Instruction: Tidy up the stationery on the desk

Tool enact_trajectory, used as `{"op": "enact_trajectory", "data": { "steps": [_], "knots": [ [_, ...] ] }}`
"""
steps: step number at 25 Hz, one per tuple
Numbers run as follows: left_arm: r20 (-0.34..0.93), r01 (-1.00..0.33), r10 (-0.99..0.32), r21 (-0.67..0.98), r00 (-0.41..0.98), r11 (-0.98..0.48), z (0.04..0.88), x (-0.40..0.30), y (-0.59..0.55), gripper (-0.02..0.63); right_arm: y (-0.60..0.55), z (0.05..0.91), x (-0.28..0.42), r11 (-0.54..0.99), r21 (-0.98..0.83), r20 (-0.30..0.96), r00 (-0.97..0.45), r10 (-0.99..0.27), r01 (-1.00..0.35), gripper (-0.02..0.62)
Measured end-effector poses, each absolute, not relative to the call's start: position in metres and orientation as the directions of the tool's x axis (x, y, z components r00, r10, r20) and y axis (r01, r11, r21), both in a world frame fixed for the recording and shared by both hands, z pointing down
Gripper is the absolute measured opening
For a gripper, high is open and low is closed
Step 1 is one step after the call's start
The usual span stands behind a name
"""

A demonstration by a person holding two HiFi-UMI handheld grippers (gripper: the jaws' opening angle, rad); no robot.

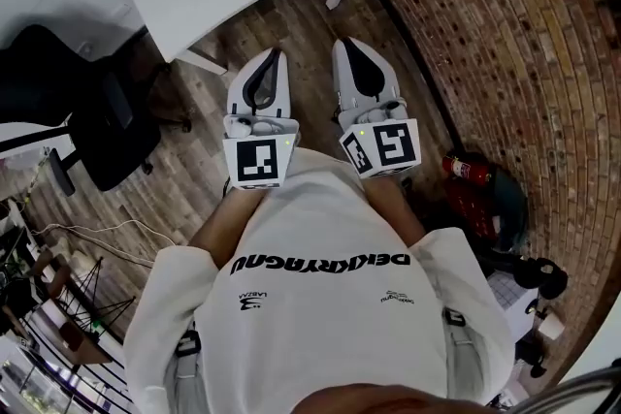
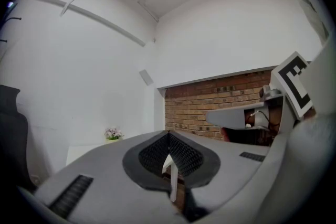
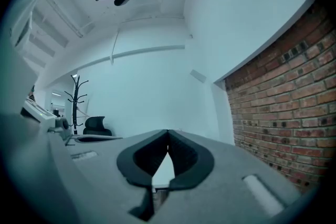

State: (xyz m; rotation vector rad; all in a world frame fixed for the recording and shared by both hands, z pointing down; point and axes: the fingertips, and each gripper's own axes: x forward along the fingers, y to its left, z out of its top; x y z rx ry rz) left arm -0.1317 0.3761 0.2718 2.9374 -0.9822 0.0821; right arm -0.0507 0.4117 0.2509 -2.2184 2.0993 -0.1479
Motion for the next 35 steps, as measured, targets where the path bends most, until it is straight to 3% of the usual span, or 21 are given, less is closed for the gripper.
{"op": "enact_trajectory", "data": {
  "steps": [21,35],
  "knots": [
    [0.134,-0.573,-0.561,0.071,0.817,-0.817,0.301,-0.067,0.178,-0.002,0.224,0.271,0.016,-0.141,-0.152,0.106,0.126,-0.986,-0.978,0.002],
    [0.219,-0.673,-0.657,0.001,0.722,-0.739,0.321,0.006,0.046,-0.002,0.086,0.295,0.108,-0.074,-0.193,0.119,0.052,-0.992,-0.978,0.000]
  ]
}}
